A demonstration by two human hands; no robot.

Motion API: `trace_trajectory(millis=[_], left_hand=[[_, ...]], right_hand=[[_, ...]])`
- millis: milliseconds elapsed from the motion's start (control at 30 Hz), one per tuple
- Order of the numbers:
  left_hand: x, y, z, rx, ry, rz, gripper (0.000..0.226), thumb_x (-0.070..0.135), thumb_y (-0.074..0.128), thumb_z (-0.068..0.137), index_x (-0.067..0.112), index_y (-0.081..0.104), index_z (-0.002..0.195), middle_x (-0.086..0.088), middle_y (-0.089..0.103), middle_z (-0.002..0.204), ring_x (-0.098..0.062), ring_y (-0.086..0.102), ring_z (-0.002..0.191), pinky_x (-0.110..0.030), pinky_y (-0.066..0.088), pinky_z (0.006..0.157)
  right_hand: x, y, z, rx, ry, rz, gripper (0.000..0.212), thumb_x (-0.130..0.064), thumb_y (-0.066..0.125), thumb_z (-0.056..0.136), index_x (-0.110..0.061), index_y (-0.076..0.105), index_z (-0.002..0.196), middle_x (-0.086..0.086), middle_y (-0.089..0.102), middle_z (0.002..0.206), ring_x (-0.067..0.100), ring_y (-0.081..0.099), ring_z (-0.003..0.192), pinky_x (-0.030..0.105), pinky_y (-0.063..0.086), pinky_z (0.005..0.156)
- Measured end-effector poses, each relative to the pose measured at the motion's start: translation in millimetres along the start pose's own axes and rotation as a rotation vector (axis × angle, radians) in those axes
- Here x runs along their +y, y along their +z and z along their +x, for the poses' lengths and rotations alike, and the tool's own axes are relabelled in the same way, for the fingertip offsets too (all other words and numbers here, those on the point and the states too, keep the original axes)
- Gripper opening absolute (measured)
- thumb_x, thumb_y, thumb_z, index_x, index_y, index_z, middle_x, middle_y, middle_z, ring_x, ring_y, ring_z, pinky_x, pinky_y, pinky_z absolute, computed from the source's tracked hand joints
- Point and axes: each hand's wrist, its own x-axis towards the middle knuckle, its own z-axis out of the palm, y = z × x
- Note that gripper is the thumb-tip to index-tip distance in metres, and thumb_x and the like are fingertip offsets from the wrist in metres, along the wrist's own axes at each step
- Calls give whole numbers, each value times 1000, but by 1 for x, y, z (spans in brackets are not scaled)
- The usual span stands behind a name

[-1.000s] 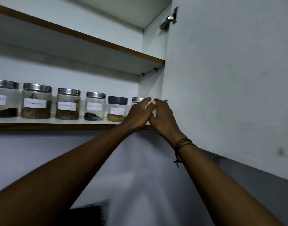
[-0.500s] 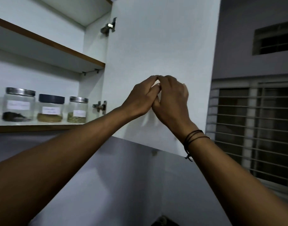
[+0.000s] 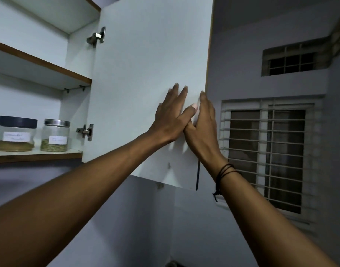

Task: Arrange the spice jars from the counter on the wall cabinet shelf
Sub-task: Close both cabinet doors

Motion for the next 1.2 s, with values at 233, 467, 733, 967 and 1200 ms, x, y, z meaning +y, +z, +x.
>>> trace_trajectory(millis=[233,467,733,967,1200], left_hand=[[3,-26,-8,29,68,-3,74,57,30,92,32,9,158,8,-7,168,-9,-11,153,-56,-2,123],[1,-98,-29,104,221,-60,78,52,33,93,20,6,159,3,-3,168,-9,-6,154,-50,4,125],[-17,-214,-80,185,53,-309,65,55,44,86,12,49,135,20,68,104,10,64,95,-10,51,78],[-43,-326,-115,370,17,-196,44,19,42,101,6,47,142,-4,68,121,-19,63,115,-28,51,93],[-82,-402,-144,559,-203,60,33,24,47,103,17,58,134,2,72,119,-15,68,113,-26,55,89]], right_hand=[[-33,-3,-12,118,-47,110,71,-29,57,95,-20,21,155,-1,36,153,-41,22,106,-15,19,79],[-100,9,-42,97,-181,372,72,-22,63,89,-9,31,152,-12,42,141,-26,34,117,-7,29,91],[-187,77,-51,-42,-357,677,53,-21,58,91,-9,48,142,2,50,138,17,53,123,41,51,97],[-242,160,-50,-266,-492,582,61,-35,53,92,-28,36,150,-4,32,151,14,32,132,26,31,104],[-289,244,-54,-475,-589,350,79,-42,57,91,-32,13,156,-6,-2,165,24,4,147,48,21,118]])
